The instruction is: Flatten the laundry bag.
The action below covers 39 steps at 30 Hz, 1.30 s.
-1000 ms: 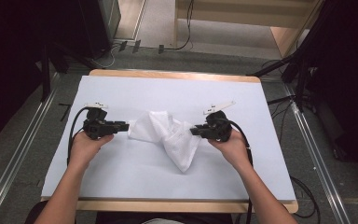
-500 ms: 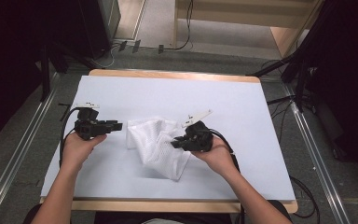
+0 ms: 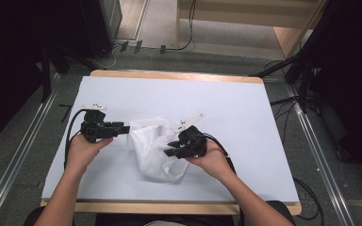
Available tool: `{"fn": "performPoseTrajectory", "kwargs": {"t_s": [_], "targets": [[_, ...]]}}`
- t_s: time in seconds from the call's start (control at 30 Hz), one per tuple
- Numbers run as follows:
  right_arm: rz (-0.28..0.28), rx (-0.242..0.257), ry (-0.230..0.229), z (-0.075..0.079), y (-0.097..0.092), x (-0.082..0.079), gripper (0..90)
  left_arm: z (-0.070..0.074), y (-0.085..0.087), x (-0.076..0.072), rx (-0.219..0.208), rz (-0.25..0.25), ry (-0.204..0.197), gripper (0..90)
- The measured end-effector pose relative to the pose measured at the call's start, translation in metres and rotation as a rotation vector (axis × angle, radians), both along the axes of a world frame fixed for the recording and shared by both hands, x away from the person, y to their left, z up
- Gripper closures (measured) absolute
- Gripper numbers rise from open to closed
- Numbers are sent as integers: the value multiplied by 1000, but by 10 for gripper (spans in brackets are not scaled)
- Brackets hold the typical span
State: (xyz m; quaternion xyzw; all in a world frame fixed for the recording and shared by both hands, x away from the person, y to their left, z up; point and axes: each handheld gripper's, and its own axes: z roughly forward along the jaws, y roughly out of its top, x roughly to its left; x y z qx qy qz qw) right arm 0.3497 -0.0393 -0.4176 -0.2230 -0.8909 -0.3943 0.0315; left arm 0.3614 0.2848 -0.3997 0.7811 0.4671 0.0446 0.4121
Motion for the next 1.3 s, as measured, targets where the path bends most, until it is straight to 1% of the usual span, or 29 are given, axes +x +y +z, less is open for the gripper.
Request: {"fn": "performPoseTrajectory", "kwargs": {"t_s": [0.07, 0.17, 0.23, 0.27, 0.3, 0.33, 0.37, 0.43, 0.47, 0.5, 0.53, 0.57, 0.6, 0.63, 0.67, 0.7, 0.73, 0.83, 0.87, 0.9, 0.97, 1.0, 1.1, 1.13, 1.17, 1.23, 1.27, 1.3], "targets": [[-8, 10, -14, 6, -5, -1, 577, 2, -4, 0, 10, -10, -4, 567], [-14, 35, -15, 14, -14, 0, 497, 5, -7, -1, 15, -18, -5, 557], [-27, 47, -25, 20, -21, 1, 484, 7, -9, 0, 20, -28, -12, 554], [-27, 47, -25, 20, -21, 1, 484, 7, -9, 0, 20, -28, -12, 551], [-41, 61, -26, 24, -28, 3, 476, 9, -12, 0, 21, -28, -12, 548], [-48, 62, -27, 26, -32, 4, 476, 10, -13, 1, 20, -34, -12, 547], [-57, 66, -33, 27, -36, 5, 477, 11, -14, 1, 16, -33, -12, 546], [-77, 74, -38, 29, -43, 7, 486, 13, -18, 3, 15, -49, -10, 541], [-77, 74, -38, 29, -43, 7, 486, 13, -18, 3, 15, -49, -10, 537], [-96, 76, -40, 31, -50, 10, 492, 14, -22, 4, 19, -64, -10, 533], [-96, 76, -40, 31, -50, 10, 492, 14, -22, 4, 19, -64, -10, 531], [-110, 78, -44, 31, -53, 11, 495, 14, -24, 5, 22, -71, -8, 531], [-138, 75, -49, 29, -59, 15, 511, 14, -27, 6, 30, -79, -7, 528], [-147, 71, -50, 28, -62, 17, 516, 14, -27, 6, 30, -79, -7, 526], [-169, 64, -45, 24, -65, 21, 522, 12, -31, 8, 28, -88, -4, 522], [-181, 56, -34, 21, -67, 24, 526, 11, -32, 10, 30, -90, -2, 519], [-196, 49, -32, 16, -68, 27, 533, 10, -34, 11, 37, -95, 5, 517], [-227, 19, -22, 6, -71, 37, 543, 3, -38, 15, 38, -98, 20, 517], [-238, 11, -15, 2, -71, 40, 547, 0, -39, 17, 39, -105, 31, 517], [-248, 1, -15, -2, -71, 44, 549, 0, -39, 17, 39, -105, 31, 517], [-267, -18, -11, -8, -70, 50, 556, -4, -42, 18, 47, -110, 43, 517], [-272, -27, -12, -11, -70, 53, 559, -9, -43, 19, 55, -117, 52, 517], [-288, -48, -3, -19, -67, 61, 565, -12, -43, 19, 55, -118, 59, 518], [-288, -48, -3, -19, -67, 61, 565, -14, -43, 20, 52, -116, 59, 518], [-291, -60, 0, -25, -65, 65, 568, -18, -43, 21, 52, -119, 65, 520], [-292, -68, 5, -29, -64, 68, 568, -23, -44, 22, 60, -120, 78, 520], [-292, -68, 5, -29, -64, 68, 568, -23, -44, 22, 60, -120, 78, 523], [-292, -82, 6, -35, -62, 71, 567, -27, -44, 23, 65, -125, 83, 527]]}}
